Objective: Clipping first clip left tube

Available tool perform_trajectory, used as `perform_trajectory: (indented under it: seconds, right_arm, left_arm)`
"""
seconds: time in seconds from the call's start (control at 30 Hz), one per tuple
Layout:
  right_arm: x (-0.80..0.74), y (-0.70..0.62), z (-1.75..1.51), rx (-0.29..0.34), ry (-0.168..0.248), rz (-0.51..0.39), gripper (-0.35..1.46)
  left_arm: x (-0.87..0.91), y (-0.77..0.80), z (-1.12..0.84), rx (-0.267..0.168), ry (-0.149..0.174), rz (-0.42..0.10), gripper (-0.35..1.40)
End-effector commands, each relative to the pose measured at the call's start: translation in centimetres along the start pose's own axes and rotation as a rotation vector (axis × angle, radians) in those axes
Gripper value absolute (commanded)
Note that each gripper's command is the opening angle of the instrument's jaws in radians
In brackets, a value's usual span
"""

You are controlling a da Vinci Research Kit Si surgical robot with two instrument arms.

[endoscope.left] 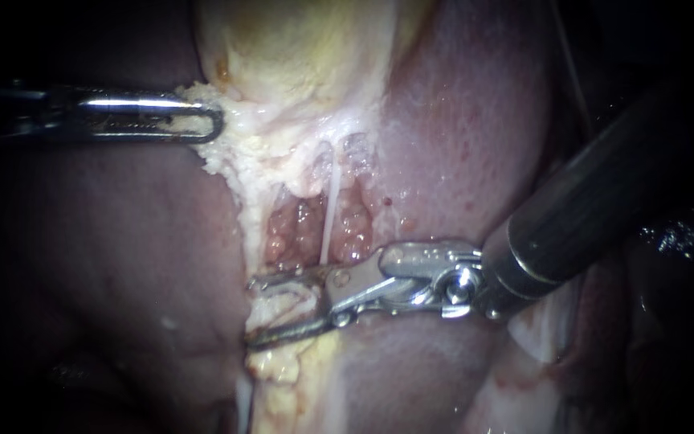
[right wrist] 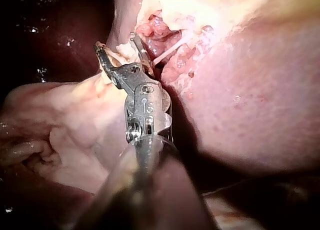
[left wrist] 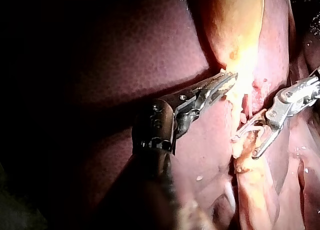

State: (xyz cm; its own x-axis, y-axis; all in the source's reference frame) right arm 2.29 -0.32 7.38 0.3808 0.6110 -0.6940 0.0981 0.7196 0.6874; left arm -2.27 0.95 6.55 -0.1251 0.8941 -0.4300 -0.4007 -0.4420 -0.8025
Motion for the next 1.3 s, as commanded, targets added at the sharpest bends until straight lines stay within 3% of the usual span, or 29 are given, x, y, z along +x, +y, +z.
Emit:
perform_trajectory:
  seconds: [0.03, 0.3, 0.57, 0.87, 1.13, 1.3]
  right_arm:
    - [0.01, -0.01, -0.01, 0.001, 0.000, 0.000, 0.42]
    - [0.15, -0.21, -0.14, 0.016, 0.000, 0.006, 0.44]
    - [0.25, -0.38, -0.49, 0.037, 0.001, 0.007, 0.44]
    - [0.24, -0.30, -0.83, 0.031, 0.007, 0.013, 0.44]
    - [0.19, -0.14, -0.64, 0.020, 0.007, 0.009, 0.44]
    - [0.13, -0.11, -0.47, 0.014, 0.005, 0.003, 0.45]
  left_arm:
    - [0.00, 0.00, -0.01, 0.000, 0.000, 0.000, -0.35]
    - [0.00, -0.01, -0.05, -0.003, -0.001, 0.001, -0.35]
    - [0.01, -0.02, -0.13, -0.007, -0.004, 0.000, -0.35]
    - [0.01, 0.04, -0.18, -0.007, -0.004, -0.001, -0.35]
    - [0.00, 0.06, -0.19, -0.006, -0.004, -0.002, -0.35]
    - [0.00, 0.06, -0.18, -0.005, -0.003, -0.002, -0.35]
